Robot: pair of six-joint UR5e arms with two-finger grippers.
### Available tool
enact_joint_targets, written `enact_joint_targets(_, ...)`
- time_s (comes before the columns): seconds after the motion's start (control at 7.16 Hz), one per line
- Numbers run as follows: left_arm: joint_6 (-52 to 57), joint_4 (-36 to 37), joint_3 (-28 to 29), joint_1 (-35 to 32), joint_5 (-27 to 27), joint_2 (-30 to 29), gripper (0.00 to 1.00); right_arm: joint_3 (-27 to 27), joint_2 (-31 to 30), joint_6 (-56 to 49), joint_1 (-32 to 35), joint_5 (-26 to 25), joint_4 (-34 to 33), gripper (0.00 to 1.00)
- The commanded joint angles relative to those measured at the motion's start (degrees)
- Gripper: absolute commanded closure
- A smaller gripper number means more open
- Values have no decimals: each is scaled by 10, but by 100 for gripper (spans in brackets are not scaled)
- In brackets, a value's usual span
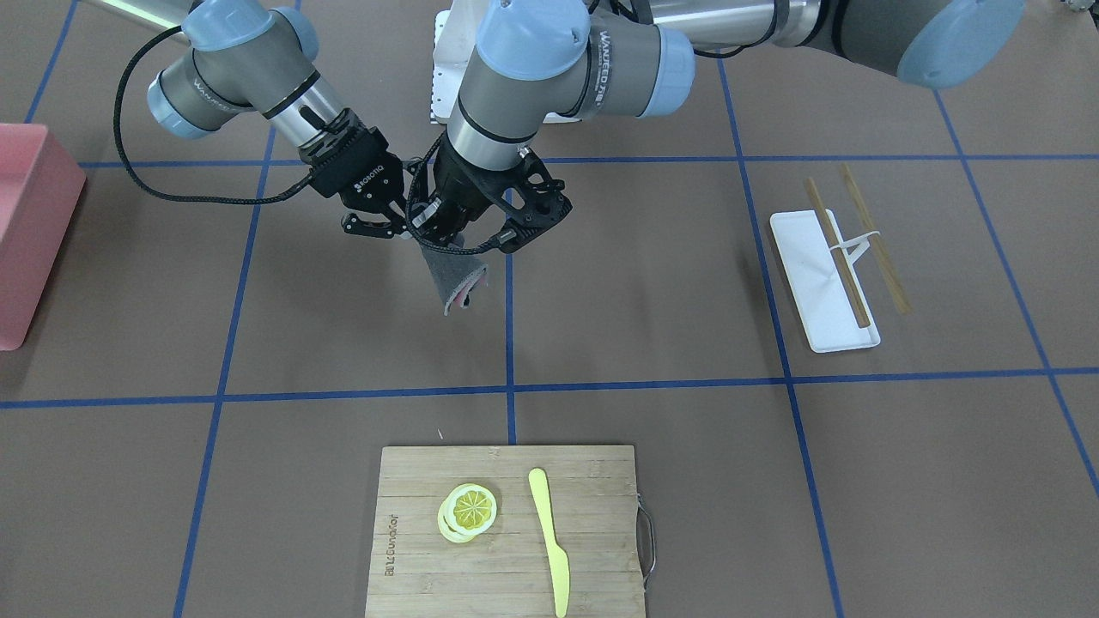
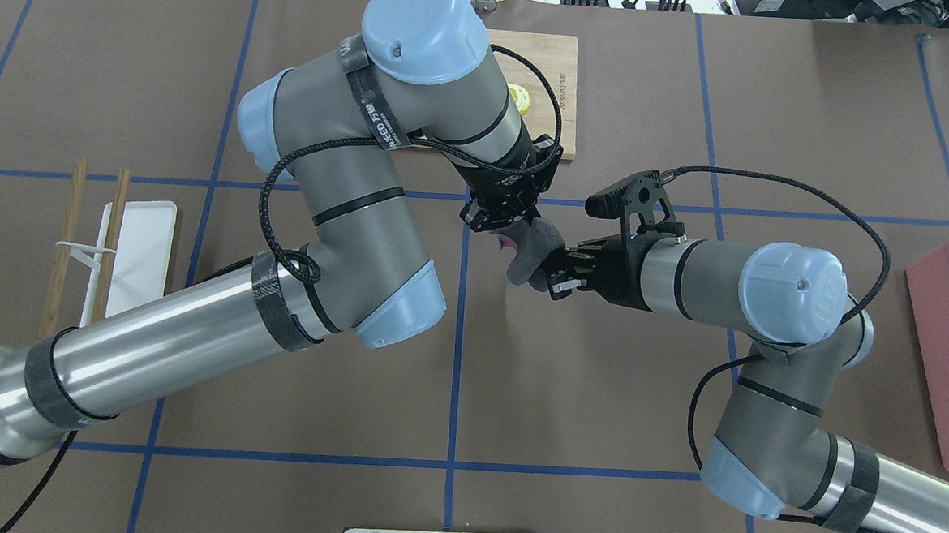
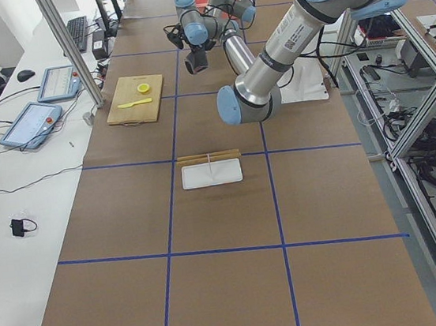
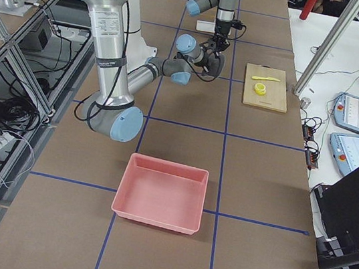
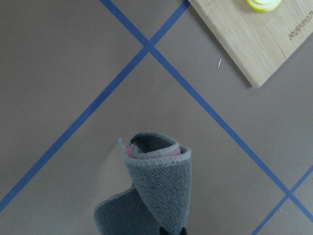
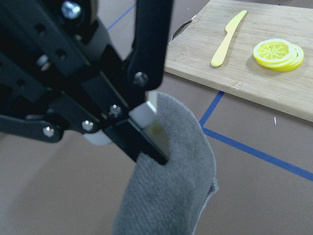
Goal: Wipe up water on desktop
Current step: 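Grasp the towel with the right gripper while the left gripper releases it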
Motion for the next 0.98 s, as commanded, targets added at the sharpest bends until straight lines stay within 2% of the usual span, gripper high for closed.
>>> enact_joint_targets(0.0,17,-18,2,0,3,4,2,0,-2,11,0,0,0,100)
enact_joint_targets(0.28,17,-17,0,-1,4,8,2,0,-14,23,3,-5,1,100)
enact_joint_targets(0.56,24,-11,-10,-15,6,15,2,-5,-34,11,34,2,-6,100)
enact_joint_targets(0.7,25,-5,-20,-31,7,20,2,-6,-51,-21,60,16,-9,100)
enact_joint_targets(0.84,29,3,-48,-46,7,40,2,-9,-70,-61,113,71,-12,100)
